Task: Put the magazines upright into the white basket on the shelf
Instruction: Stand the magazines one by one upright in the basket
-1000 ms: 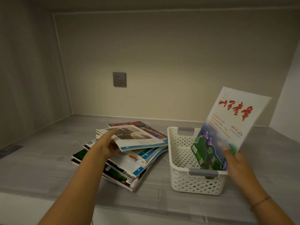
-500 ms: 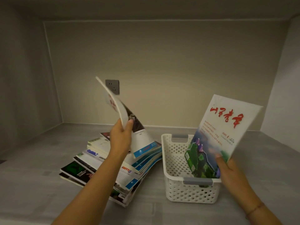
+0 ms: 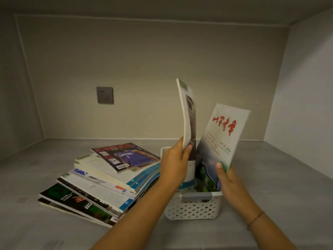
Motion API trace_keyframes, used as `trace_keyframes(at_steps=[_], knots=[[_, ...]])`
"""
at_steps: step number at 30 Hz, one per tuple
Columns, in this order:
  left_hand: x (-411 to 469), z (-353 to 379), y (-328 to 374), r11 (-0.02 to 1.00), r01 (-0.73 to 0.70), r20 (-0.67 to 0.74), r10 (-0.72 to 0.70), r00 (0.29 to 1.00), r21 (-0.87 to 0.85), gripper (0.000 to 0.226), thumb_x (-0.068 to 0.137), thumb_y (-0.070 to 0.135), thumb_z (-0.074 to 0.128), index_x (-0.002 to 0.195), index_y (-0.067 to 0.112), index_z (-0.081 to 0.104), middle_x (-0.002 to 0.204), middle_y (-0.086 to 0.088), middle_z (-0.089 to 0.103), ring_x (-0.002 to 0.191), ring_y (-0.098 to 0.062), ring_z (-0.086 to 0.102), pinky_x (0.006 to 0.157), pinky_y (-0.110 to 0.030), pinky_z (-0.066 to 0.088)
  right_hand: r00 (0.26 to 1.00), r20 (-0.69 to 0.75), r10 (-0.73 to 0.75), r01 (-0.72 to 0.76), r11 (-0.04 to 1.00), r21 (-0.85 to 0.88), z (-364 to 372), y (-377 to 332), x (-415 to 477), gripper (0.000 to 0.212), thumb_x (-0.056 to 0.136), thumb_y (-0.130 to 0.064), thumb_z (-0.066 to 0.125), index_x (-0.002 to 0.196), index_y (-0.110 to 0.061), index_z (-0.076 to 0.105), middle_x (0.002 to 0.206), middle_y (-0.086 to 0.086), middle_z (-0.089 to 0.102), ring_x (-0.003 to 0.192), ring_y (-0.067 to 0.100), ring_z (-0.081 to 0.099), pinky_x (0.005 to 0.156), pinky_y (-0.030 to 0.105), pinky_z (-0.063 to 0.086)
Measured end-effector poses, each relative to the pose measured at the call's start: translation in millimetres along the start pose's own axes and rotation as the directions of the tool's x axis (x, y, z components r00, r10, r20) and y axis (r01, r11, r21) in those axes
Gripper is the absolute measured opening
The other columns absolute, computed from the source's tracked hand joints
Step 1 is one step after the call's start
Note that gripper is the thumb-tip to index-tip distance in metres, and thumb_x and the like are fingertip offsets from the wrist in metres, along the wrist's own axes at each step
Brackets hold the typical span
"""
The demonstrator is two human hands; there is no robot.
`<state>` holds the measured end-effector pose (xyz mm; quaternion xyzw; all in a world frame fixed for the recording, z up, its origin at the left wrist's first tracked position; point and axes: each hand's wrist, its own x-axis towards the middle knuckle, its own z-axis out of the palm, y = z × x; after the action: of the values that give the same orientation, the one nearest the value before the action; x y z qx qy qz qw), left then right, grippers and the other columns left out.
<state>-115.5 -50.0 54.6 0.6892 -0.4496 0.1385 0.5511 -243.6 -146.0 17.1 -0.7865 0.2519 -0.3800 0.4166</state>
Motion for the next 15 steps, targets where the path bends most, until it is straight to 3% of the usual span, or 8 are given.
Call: trace_keyframes(at_steps=[2,5,9,11,13,15], knots=[[-1.4,3.8,-0.1,1.0,0.001,0.077,-0.002,0.997,0.013,0.032,0.097,0.03,0.049,0.126,0.019,0.057,0.104,-0.009,0.07,0.094,-0.022,0.065,0.076,-0.028,0.05,1.0,0.017,-0.021,0.021,1.0,0.003,-0.4,-2.0,-0.1,0.068,0.083,-0.054,0.028,0.133,-0.01,0.039,0.072,-0.016,0.04,0.066,-0.001,0.041,0.048,0.002,0.038],[-3.6,5.5,4.7,0.995,0.043,0.279,-0.015,0.96,-0.095,0.035,0.099,0.033,0.044,0.132,0.023,0.051,0.116,-0.006,0.066,0.107,-0.02,0.061,0.093,-0.036,0.049,0.998,0.04,-0.054,0.054,0.999,0.006,0.4,-4.4,1.5,0.069,0.082,-0.056,0.026,0.135,-0.011,0.038,0.072,-0.018,0.04,0.064,-0.002,0.041,0.048,0.001,0.036],[-13.1,4.1,6.8,0.977,0.081,0.623,0.06,0.78,-0.196,0.045,0.1,0.044,0.033,0.144,0.044,0.025,0.148,0.006,0.041,0.134,-0.008,0.038,0.11,-0.021,0.03,0.99,0.093,-0.102,0.096,0.993,0.07,-3.0,-6.6,5.3,0.065,0.086,-0.059,0.024,0.14,-0.024,0.034,0.077,-0.021,0.046,0.067,-0.007,0.047,0.056,0.002,0.038],[-12.7,-1.6,6.3,0.971,0.093,0.721,0.098,0.686,-0.221,0.049,0.099,0.046,0.034,0.144,0.052,0.015,0.157,0.012,0.021,0.141,-0.003,0.023,0.114,-0.02,0.024,0.98,0.144,-0.136,0.113,0.981,0.157,-7.9,-7.0,5.7,0.068,0.082,-0.07,0.026,0.141,-0.038,0.027,0.101,-0.027,0.054,0.087,-0.014,0.053,0.07,0.0,0.04],[-10.6,-6.6,4.7,0.964,0.139,0.789,0.099,0.607,-0.227,0.055,0.097,0.043,0.044,0.14,0.059,0.014,0.158,0.012,0.014,0.138,-0.002,0.029,0.106,-0.017,0.036,0.965,0.204,-0.163,0.119,0.971,0.209,-12.0,-9.1,5.0,0.065,0.075,-0.077,0.032,0.135,-0.054,0.024,0.123,-0.04,0.043,0.111,-0.021,0.043,0.081,-0.001,0.037],[-9.0,-7.8,3.1,0.95,0.207,0.815,0.077,0.574,-0.235,0.065,0.092,0.035,0.058,0.138,0.059,0.02,0.156,0.012,0.022,0.132,-0.005,0.039,0.1,-0.018,0.044,0.954,0.251,-0.163,0.111,0.971,0.21,-13.6,-12.5,3.9,0.062,0.071,-0.078,0.041,0.127,-0.062,0.023,0.124,-0.045,0.039,0.115,-0.02,0.041,0.082,0.002,0.039]])
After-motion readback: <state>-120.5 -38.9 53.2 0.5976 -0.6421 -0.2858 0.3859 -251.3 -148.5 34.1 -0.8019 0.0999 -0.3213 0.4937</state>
